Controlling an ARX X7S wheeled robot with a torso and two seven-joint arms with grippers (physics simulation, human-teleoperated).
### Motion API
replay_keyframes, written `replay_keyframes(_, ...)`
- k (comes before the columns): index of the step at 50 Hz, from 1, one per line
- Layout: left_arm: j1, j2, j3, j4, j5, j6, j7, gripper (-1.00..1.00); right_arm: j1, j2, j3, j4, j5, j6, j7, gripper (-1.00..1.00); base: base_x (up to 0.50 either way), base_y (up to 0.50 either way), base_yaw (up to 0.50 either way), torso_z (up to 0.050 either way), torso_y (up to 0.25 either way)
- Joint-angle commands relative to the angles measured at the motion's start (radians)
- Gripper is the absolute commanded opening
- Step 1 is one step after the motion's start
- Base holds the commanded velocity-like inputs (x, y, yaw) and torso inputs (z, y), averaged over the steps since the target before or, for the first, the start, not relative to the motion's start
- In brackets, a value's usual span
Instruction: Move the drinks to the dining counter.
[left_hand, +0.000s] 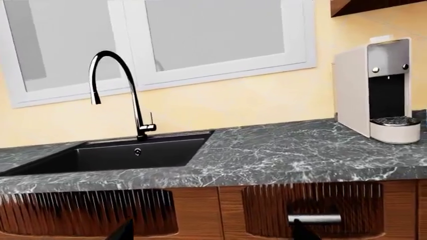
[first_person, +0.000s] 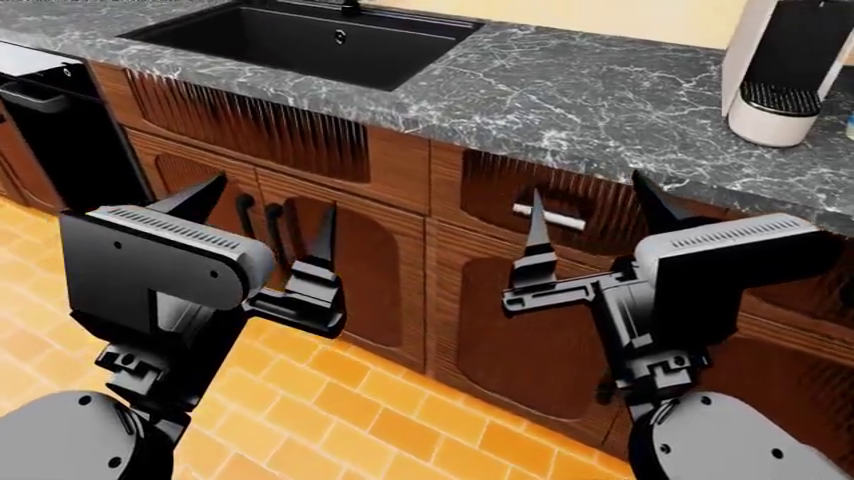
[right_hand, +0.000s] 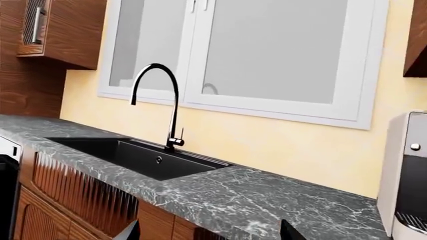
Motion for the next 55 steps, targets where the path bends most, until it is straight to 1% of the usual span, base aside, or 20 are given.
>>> replay_keyframes(1,0.005,-0.003,0.0,-0.004,0.004,0.01,0.005,1.0,0.017,-0.007,-0.009,0.007,0.002,0.013,-0.002,1.0,0.16,0.08,-0.5,0.0,0.0)
replay_keyframes(33,0.005,-0.008,0.01,-0.003,0.005,0.015,-0.001,1.0,-0.007,0.004,0.0,0.002,0.003,-0.003,0.01,1.0,0.17,0.06,-0.5,0.0,0.001)
replay_keyframes(55,0.006,-0.013,0.01,-0.009,0.003,0.026,0.002,1.0,0.024,-0.008,-0.014,0.017,0.004,0.013,0.003,1.0,0.18,0.03,-0.5,0.0,0.0)
